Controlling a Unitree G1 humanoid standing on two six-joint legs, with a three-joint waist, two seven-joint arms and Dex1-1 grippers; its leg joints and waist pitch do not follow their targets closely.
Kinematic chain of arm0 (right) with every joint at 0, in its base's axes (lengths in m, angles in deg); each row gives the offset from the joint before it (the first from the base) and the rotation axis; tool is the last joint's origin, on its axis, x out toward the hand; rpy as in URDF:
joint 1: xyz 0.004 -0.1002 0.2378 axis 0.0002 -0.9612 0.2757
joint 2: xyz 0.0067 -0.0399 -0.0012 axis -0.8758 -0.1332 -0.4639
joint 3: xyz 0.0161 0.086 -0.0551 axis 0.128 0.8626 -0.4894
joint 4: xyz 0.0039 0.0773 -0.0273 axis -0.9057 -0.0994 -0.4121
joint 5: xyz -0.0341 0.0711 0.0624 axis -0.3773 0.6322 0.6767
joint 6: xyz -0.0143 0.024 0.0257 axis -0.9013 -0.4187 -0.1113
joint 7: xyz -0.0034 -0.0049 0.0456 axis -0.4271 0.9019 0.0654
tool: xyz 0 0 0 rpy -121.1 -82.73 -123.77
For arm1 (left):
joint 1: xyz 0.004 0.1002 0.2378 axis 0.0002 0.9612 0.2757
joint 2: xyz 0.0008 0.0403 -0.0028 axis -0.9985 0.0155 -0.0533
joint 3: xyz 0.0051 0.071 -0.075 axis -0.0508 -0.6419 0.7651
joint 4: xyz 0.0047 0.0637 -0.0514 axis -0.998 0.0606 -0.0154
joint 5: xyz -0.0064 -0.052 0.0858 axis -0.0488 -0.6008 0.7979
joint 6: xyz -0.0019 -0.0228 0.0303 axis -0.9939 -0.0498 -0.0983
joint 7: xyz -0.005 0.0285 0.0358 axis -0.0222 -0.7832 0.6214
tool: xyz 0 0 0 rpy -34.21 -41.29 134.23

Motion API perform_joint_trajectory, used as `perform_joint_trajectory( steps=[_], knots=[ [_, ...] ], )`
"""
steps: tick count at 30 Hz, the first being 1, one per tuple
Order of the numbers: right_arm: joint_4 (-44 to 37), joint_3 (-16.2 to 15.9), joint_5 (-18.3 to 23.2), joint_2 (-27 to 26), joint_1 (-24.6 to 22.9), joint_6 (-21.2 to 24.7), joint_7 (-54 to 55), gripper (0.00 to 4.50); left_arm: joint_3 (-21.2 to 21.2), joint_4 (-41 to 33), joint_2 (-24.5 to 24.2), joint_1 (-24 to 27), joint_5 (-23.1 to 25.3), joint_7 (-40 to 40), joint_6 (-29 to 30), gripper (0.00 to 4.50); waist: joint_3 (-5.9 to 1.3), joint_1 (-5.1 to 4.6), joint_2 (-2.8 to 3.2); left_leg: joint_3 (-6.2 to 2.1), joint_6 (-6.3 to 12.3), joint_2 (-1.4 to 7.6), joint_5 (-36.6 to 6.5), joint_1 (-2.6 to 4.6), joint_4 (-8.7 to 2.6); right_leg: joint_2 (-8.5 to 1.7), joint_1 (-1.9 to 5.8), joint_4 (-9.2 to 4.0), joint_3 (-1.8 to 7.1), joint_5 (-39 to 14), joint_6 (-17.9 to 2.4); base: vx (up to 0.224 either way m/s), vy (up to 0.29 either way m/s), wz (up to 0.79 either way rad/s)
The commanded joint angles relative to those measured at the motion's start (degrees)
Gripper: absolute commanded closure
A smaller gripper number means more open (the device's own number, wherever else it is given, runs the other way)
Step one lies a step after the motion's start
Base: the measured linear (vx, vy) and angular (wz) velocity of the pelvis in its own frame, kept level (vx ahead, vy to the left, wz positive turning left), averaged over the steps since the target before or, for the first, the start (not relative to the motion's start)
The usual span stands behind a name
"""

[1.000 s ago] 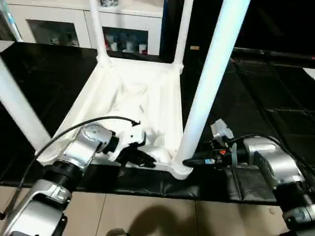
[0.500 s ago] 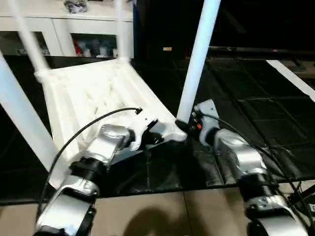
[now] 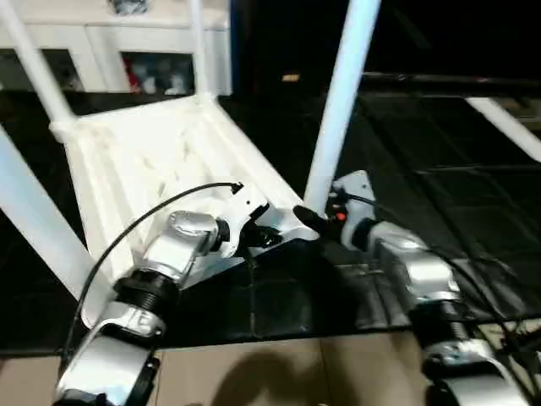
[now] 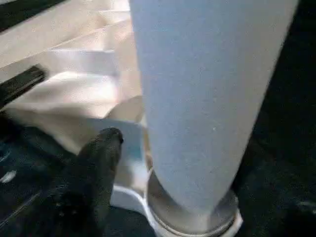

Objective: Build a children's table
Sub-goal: Rotate leg to tighten

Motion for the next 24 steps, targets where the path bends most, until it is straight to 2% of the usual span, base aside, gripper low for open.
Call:
perform_joint_trajectory(
  steps=[1, 4, 6, 7, 8, 9, 10, 13, 14, 16, 20, 24],
  knots=[
    [-2.8, -3.0, 2.6, 1.6, -0.7, 0.5, -7.7, 0.73, -2.4, -1.8, -0.1, 0.3, -1.5, -5.0, -2.1, 4.5, -3.92, 0.47, 0.05, -0.14, 4.25, 1.61, -7.3, 0.31, -2.96, -4.62, 3.66, -3.76, 2.98, -3.5, -12.9, 0.0, 0.0, 0.0],
    [-3.6, -3.5, 3.6, 6.4, -1.1, 0.0, -15.0, 0.5, -4.1, -2.9, -2.7, 1.1, -1.4, -10.8, -4.1, 4.5, -3.77, 1.05, 0.19, -0.08, 3.48, 1.82, -9.3, 0.62, -3.04, -4.64, 3.41, -4.03, 3.03, -6.7, -12.4, 0.0, 0.0, 0.0],
    [-3.7, -3.6, 3.8, 7.4, -1.1, -0.2, -16.9, 0.3, -4.5, -3.1, -3.3, 1.3, -1.4, -12.2, -4.9, 4.5, -3.72, 1.47, 0.16, 0.06, 2.96, 1.86, -9.9, 0.86, -3.02, -4.65, 3.21, -4.13, 3.11, -7.7, -12.5, 0.0, 0.0, 0.0],
    [-3.8, -3.6, 4.1, 8.5, -1.1, -0.1, -18.6, 0.11, -4.9, -3.3, -3.9, 1.5, -1.5, -13.9, -6.1, 4.5, -3.71, 1.71, 0.2, 0.04, 2.7, 2.0, -9.5, 0.78, -3.09, -4.64, 3.25, -3.99, 3.1, -7.6, -12.4, 0.0, 0.0, 0.0],
    [-3.8, -3.7, 4.2, 8.8, -1.1, -0.1, -19.2, 0.06, -5.1, -3.4, -4.1, 1.6, -1.5, -14.4, -6.3, 4.5, -3.72, 1.76, 0.03, 0.08, 2.6, 2.02, -9.1, 0.67, -3.08, -4.61, 3.28, -3.92, 3.11, -7.2, -12.4, 0.0, 0.0, 0.0],
    [-3.7, -4.0, 4.8, 11.4, -0.7, 0.2, -23.9, 0.06, -6.3, -4.4, -5.7, 2.0, -2.0, -18.7, -7.6, 4.5, -3.81, 2.09, 0.13, 0.06, 2.63, 2.04, -9.3, 0.81, -3.02, -4.6, 3.33, -3.85, 2.99, -7.2, -12.5, 0.0, 0.0, 0.0],
    [-3.6, -4.4, 5.2, 12.9, -0.5, 0.5, -26.7, 0.02, -7.1, -4.9, -6.7, 2.2, -2.0, -20.9, -8.3, 4.5, -3.81, 2.43, 0.13, 0.16, 2.67, 2.12, -8.7, 0.64, -2.97, -4.66, 3.39, -3.65, 3.06, -6.5, -12.5, 0.0, 0.0, 0.0],
    [-3.4, -6.0, 5.4, 15.3, -0.1, -0.3, -31.1, 0.02, -8.5, -4.8, -8.3, 2.3, -1.4, -24.0, -10.2, 4.5, -3.71, 2.86, 0.06, 0.36, 2.98, 2.04, -9.1, 0.69, -2.87, -4.52, 3.18, -3.71, 3.01, -6.8, -12.5, 0.0, 0.0, 0.0],
    [-3.4, -6.5, 5.4, 15.7, 0.0, -0.5, -32.1, 0.02, -8.8, -4.8, -8.6, 2.4, -1.3, -24.6, -10.7, 4.5, -3.69, 3.03, 0.19, 0.28, 2.66, 2.06, -9.7, 0.58, -2.89, -4.67, 3.2, -3.79, 2.97, -8.3, -12.0, 0.0, 0.0, 0.0],
    [-3.6, -7.2, 5.6, 16.3, -0.1, -0.9, -34.0, 0.02, -9.3, -4.8, -9.1, 2.5, -1.1, -25.7, -11.6, 4.5, -3.63, 3.05, -0.06, 0.23, 1.98, 2.06, -10.6, 0.59, -2.95, -4.78, 3.14, -4.1, 2.95, -11.4, -11.2, 0.0, 0.0, 0.0],
    [-4.3, -8.7, 6.1, 17.1, -0.3, -1.1, -38.2, 0.02, -10.1, -5.1, -9.9, 2.7, -0.7, -27.3, -12.8, 4.5, -3.64, 3.2, 0.02, 0.19, 1.78, 2.21, -11.0, 0.76, -2.98, -4.75, 2.98, -4.12, 2.95, -12.0, -11.1, 0.0, 0.0, 0.0],
    [-3.8, -10.0, 6.2, 17.4, -0.2, -1.1, -40.7, 0.39, -10.4, -5.4, -10.2, 2.6, -1.2, -28.0, -13.2, 4.5, -3.71, 3.62, -0.28, 0.21, 1.98, 2.15, -10.0, 0.62, -2.89, -4.77, 3.04, -3.91, 2.94, -11.2, -11.1, 0.0, 0.0, 0.0]
  ],
)
